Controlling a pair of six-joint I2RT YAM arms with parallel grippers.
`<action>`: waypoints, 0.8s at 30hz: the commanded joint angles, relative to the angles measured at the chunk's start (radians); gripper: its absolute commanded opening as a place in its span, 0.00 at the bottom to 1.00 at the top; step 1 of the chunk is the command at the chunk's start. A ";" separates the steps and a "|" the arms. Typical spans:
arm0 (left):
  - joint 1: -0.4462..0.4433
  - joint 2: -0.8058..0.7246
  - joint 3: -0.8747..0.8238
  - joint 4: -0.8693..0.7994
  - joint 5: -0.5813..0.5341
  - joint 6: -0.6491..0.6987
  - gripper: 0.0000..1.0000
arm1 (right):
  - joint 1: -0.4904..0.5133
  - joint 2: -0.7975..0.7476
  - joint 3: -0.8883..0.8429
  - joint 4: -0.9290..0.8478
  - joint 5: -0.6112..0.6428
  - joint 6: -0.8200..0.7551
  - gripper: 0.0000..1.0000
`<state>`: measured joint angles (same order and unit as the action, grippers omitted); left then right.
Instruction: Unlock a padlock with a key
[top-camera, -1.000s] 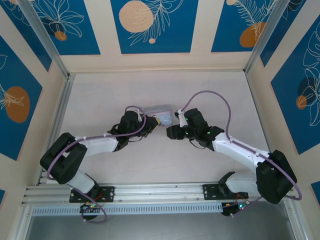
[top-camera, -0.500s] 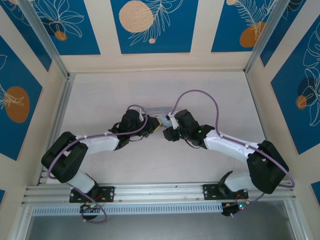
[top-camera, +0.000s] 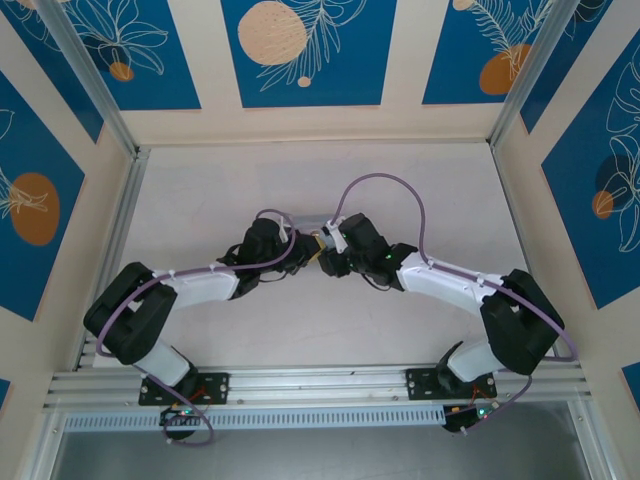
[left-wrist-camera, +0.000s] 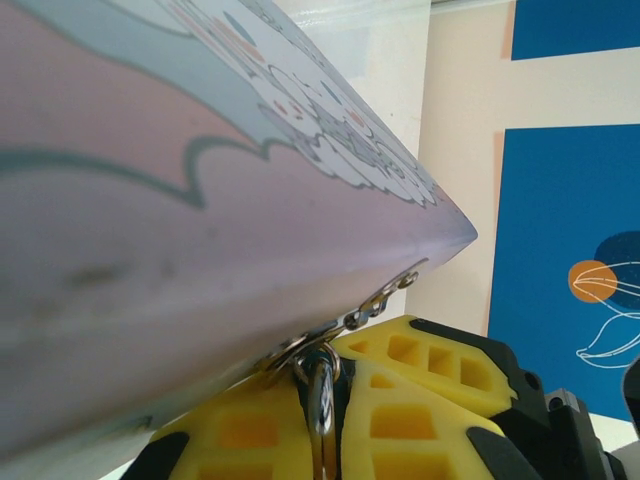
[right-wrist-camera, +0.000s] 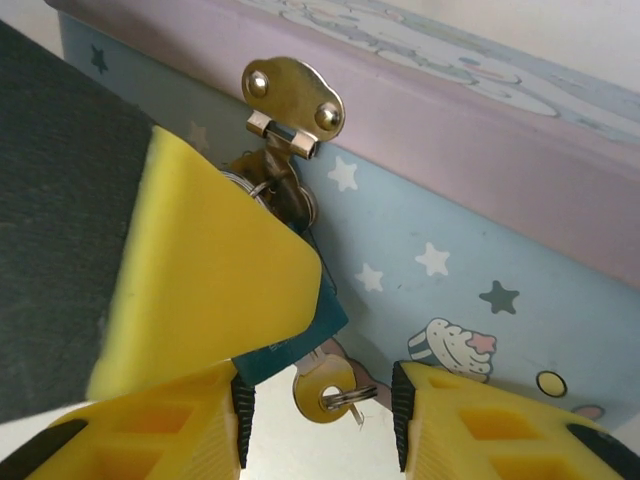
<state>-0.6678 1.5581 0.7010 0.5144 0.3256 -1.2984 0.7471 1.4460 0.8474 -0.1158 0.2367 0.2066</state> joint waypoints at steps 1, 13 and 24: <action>0.008 0.008 0.035 0.044 0.034 0.019 0.00 | 0.001 0.014 0.024 0.025 0.021 -0.023 0.41; 0.009 0.028 0.030 0.058 0.041 0.016 0.00 | -0.028 -0.016 0.029 0.027 -0.069 0.017 0.15; 0.010 0.040 0.015 0.063 0.031 0.026 0.00 | -0.098 -0.097 -0.004 0.008 -0.264 0.096 0.33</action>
<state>-0.6651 1.5814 0.7029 0.5678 0.3481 -1.2984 0.6651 1.4204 0.8452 -0.1291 0.0704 0.2619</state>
